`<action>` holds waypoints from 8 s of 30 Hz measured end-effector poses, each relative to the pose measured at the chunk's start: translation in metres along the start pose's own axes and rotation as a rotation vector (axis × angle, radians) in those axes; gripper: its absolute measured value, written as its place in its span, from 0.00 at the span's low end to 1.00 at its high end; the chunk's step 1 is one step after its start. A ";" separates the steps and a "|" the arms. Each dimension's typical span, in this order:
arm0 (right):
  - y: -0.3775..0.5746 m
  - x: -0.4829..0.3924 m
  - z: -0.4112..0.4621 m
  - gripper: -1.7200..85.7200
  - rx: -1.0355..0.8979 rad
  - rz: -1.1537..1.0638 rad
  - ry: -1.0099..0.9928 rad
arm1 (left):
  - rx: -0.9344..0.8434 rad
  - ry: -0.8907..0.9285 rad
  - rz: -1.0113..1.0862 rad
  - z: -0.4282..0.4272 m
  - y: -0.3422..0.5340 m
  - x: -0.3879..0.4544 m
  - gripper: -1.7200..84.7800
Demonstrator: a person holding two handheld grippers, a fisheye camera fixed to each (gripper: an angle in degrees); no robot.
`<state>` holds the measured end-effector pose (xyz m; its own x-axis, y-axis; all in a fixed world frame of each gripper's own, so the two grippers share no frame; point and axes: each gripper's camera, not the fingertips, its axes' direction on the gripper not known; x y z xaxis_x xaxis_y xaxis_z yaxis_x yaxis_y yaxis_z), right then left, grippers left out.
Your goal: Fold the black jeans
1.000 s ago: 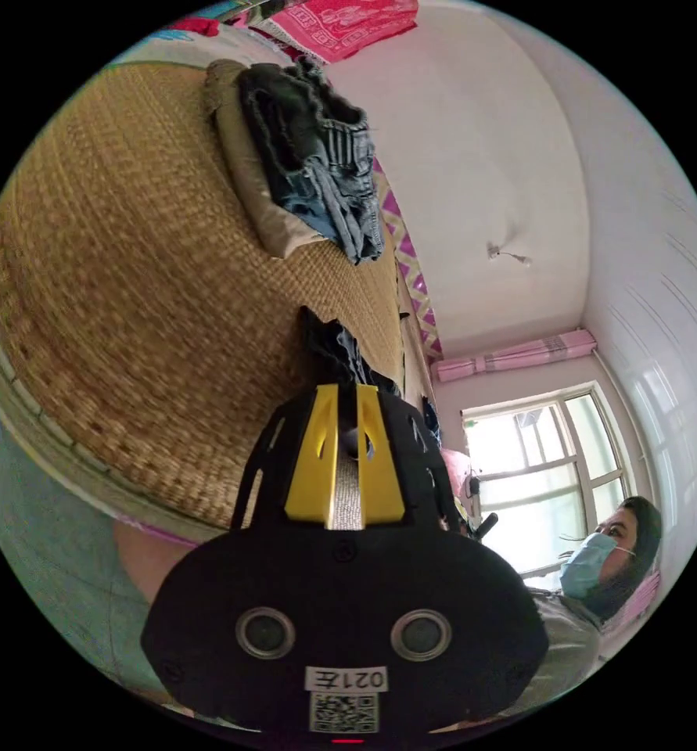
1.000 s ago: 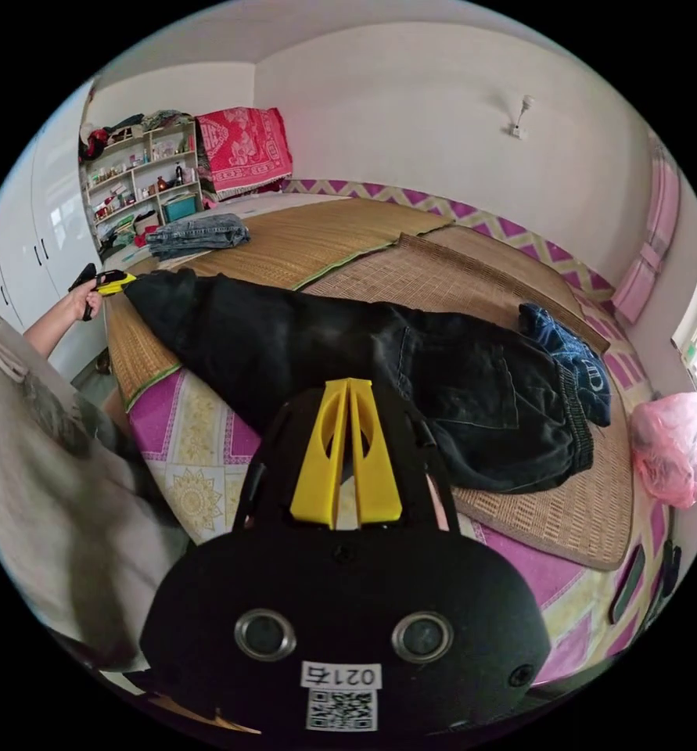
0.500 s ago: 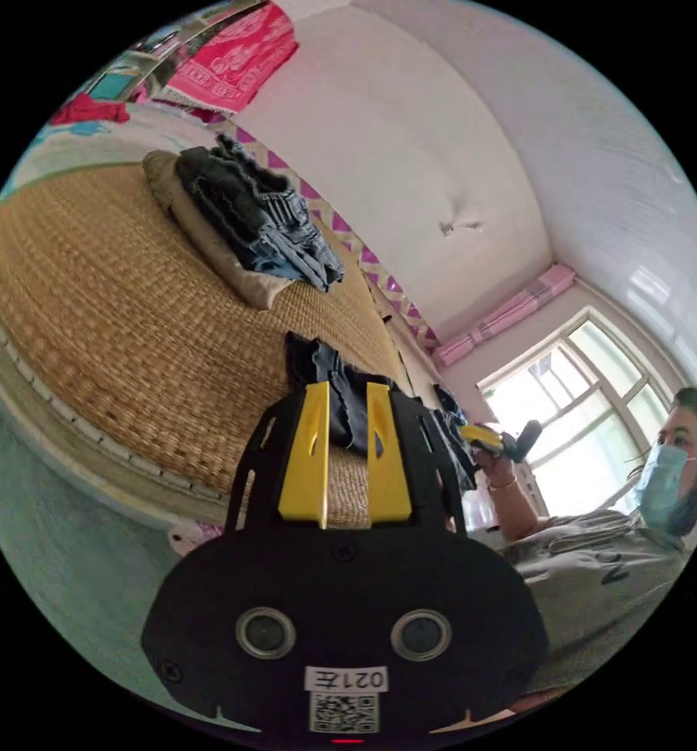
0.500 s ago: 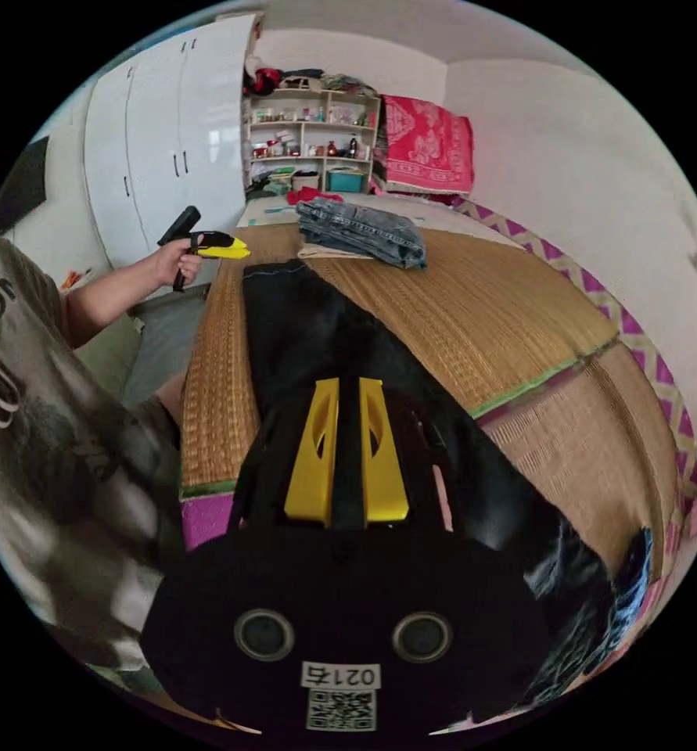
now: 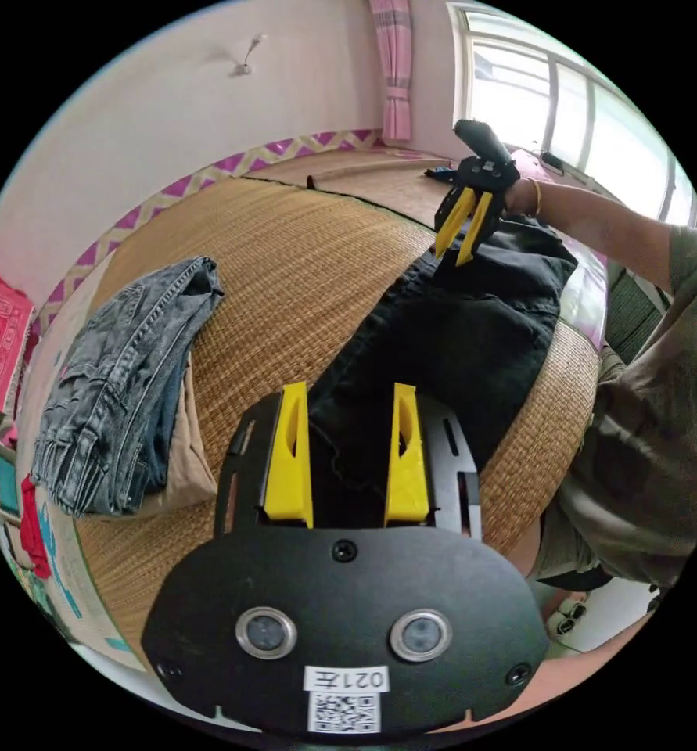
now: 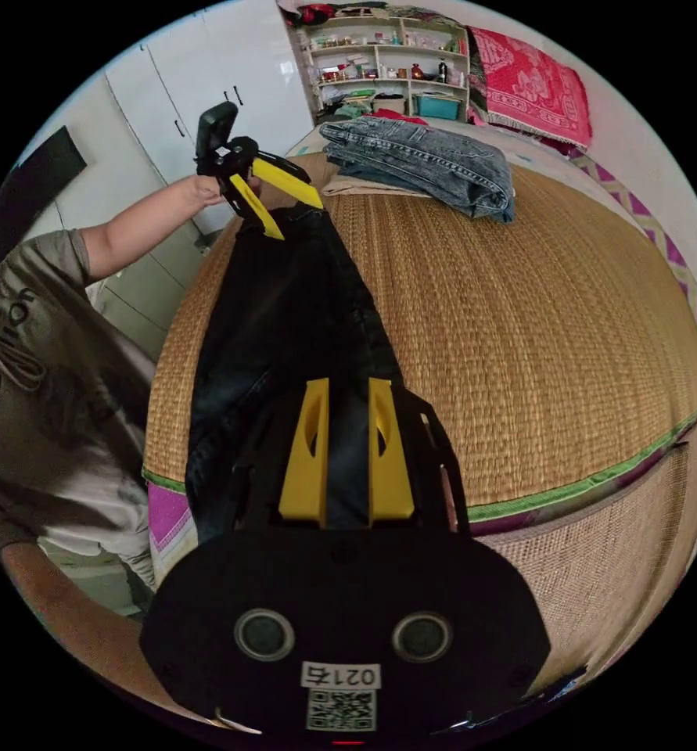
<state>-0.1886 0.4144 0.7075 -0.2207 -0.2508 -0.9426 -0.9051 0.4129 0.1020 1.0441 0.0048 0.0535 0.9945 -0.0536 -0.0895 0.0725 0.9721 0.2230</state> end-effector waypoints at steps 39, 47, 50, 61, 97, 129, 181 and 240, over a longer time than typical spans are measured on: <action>0.071 0.149 -0.110 0.05 0.219 0.366 -0.042 | -0.082 0.221 -0.199 0.000 -0.065 -0.141 0.01; 0.100 0.107 -0.112 0.08 -0.035 0.215 0.129 | 0.121 0.157 -0.140 -0.063 -0.080 -0.103 0.01; 0.097 0.100 -0.103 0.06 -0.093 0.193 0.143 | 0.046 0.140 -0.046 -0.048 -0.101 -0.068 0.01; 0.110 0.082 -0.151 0.01 0.044 0.255 0.258 | -0.052 0.157 -0.051 0.008 -0.073 -0.065 0.01; 0.203 0.023 -0.145 0.04 -0.003 0.622 0.456 | -0.014 0.287 -0.138 0.036 -0.023 -0.092 0.01; 0.315 -0.094 -0.153 0.01 0.302 0.938 0.653 | -0.002 0.257 -0.124 0.044 0.000 -0.015 0.01; 0.477 -0.336 0.180 0.01 1.005 1.047 0.190 | 0.534 0.491 -1.623 0.024 0.362 0.065 0.01; 0.574 -0.224 0.271 0.13 1.318 1.478 -0.214 | 0.624 0.550 -1.558 -0.042 0.242 0.087 0.21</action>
<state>-0.5601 0.9447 0.8914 -0.2809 0.8777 -0.3882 0.7059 0.4630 0.5360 1.1453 0.2454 0.0586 -0.1491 -0.5562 -0.8176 0.9870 -0.1340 -0.0888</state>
